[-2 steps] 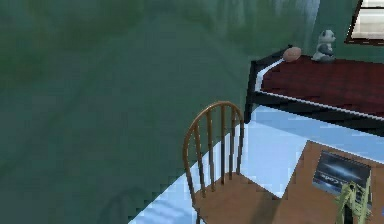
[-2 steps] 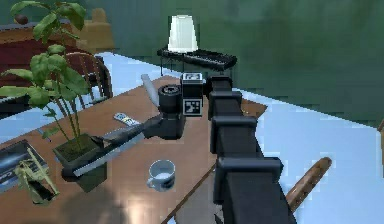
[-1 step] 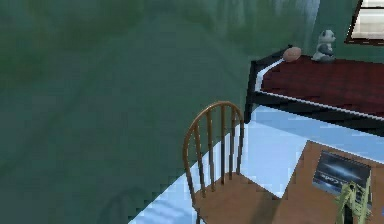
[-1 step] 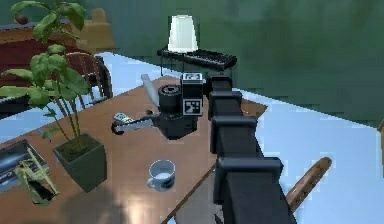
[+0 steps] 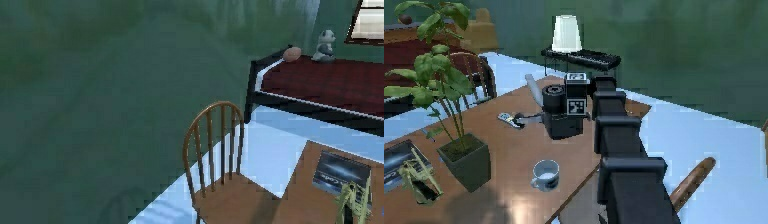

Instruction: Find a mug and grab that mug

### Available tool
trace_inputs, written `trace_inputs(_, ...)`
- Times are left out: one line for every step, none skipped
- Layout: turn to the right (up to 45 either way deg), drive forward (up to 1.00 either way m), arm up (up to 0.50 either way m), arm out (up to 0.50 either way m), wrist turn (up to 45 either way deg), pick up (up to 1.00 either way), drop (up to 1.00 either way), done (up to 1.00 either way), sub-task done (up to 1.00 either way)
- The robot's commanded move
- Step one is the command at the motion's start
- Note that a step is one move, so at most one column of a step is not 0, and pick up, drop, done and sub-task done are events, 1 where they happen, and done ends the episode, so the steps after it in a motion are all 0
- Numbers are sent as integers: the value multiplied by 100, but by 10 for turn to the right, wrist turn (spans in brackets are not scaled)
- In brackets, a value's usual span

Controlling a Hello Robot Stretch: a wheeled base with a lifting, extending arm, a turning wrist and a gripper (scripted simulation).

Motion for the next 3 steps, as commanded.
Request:
trace_inputs(0, 0, -2, 0, 0, 0, 0, 0, 0)
trace_inputs(0, 0, -32, 0, 0, 0, 0, 0, 0)
trace_inputs(0, 0, 0, 0, 0, 100, 0, 0, 0)
